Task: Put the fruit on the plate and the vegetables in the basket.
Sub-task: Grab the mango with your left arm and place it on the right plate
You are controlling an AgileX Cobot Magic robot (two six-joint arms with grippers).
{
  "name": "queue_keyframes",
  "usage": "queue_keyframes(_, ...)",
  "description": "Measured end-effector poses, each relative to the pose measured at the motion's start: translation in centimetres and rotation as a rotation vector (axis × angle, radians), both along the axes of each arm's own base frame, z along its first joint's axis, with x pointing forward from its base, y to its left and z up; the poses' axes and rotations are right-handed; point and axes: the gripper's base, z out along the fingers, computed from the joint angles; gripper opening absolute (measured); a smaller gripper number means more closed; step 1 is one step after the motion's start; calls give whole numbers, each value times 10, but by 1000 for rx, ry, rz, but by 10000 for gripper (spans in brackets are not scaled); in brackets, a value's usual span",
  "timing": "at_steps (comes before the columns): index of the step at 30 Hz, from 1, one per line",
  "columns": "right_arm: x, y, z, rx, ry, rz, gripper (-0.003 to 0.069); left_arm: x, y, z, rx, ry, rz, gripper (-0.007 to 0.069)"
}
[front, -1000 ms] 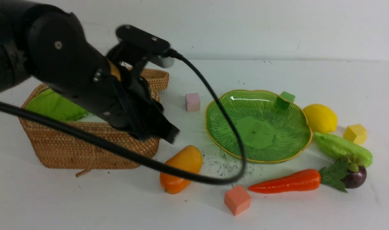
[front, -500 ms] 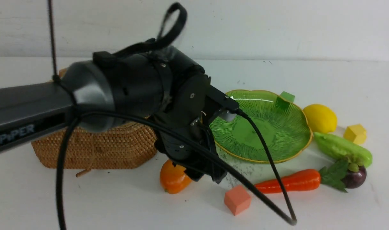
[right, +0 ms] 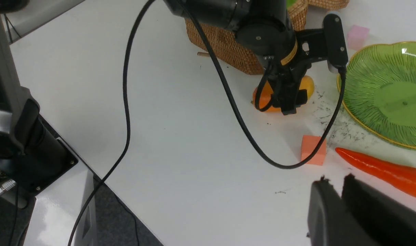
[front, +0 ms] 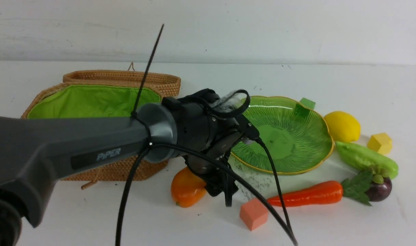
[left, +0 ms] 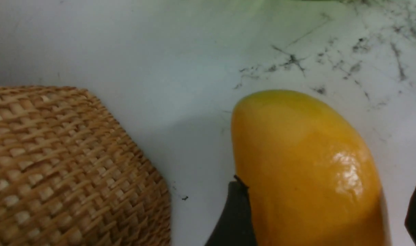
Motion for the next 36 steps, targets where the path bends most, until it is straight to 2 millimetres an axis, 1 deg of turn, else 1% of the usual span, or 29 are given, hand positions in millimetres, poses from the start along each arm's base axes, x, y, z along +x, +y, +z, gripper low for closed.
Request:
queue_keyframes(3,0,0,0,0,0,0,80,2,-1,-10,18,16,3,559)
queue_keyframes(7,0,0,0,0,0,0,86,2,-2,-12,19,25,8,538)
queue_keyframes(12,0,0,0,0,0,0,90,2,-2,-12,13,42,23,528)
queue_keyframes(18,0,0,0,0,0,0,93,-6,-1,-1,-27,79,60,528)
queue_keyframes(21,0,0,0,-3,-1,-3,92,-12,0,29,-95,51,71,528)
queue_keyframes(22,0,0,0,-3,-1,-3,92,-12,0,32,-100,48,72,528)
queue_keyframes(24,1,-1,0,-10,-4,-9,95,-13,-1,70,-187,-18,69,528)
queue_keyframes(25,1,-1,-1,-12,-4,-11,95,-13,-1,72,-195,-22,67,528)
queue_keyframes(26,1,-1,-1,-17,-6,-15,96,-13,-2,87,-236,-52,57,528)
queue_keyframes(27,2,-2,-1,-23,-8,-20,97,-13,-5,98,-274,-77,37,528)
queue_keyframes(29,3,-4,-1,-32,-13,-45,97,-10,-13,112,-357,-144,-37,528)
queue_keyframes(32,8,-8,1,-16,-32,-122,97,-2,-27,115,-440,-244,-148,528)
queue_keyframes(33,9,-8,1,-14,-39,-134,97,0,-30,112,-449,-255,-159,528)
queue_keyframes(36,16,-15,5,11,-67,-246,97,16,-47,95,-529,-356,-223,528)
